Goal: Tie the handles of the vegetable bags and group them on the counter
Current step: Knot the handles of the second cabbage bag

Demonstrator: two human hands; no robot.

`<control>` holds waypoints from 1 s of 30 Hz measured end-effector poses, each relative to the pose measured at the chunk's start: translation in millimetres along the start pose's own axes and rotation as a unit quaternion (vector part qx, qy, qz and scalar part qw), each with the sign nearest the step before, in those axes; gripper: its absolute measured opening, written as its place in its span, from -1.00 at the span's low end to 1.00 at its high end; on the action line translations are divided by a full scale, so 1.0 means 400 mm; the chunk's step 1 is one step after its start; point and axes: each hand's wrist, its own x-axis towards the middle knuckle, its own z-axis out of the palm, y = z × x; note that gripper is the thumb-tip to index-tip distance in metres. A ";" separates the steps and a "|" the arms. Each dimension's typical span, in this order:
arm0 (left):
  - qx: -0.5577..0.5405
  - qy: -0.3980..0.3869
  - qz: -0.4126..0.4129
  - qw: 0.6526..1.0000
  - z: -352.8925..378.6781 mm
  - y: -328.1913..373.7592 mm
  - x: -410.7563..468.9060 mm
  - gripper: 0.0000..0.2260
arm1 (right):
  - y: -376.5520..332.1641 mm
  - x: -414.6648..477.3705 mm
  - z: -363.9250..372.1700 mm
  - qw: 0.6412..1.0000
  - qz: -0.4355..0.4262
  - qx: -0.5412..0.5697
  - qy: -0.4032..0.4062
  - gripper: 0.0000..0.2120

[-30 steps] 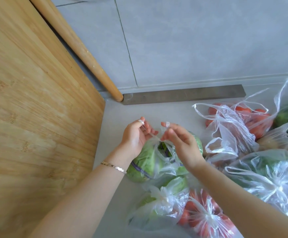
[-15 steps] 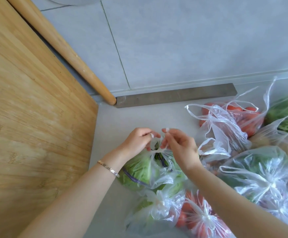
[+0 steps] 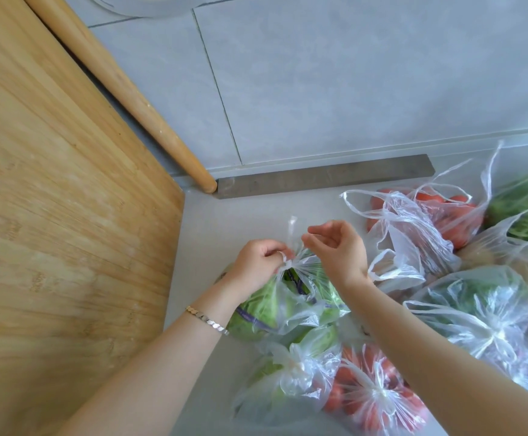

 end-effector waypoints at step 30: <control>-0.052 -0.016 0.021 0.998 -0.002 0.087 0.022 -0.80 | 0.025 -0.023 0.001 0.903 -0.046 -0.303 -0.300 -0.66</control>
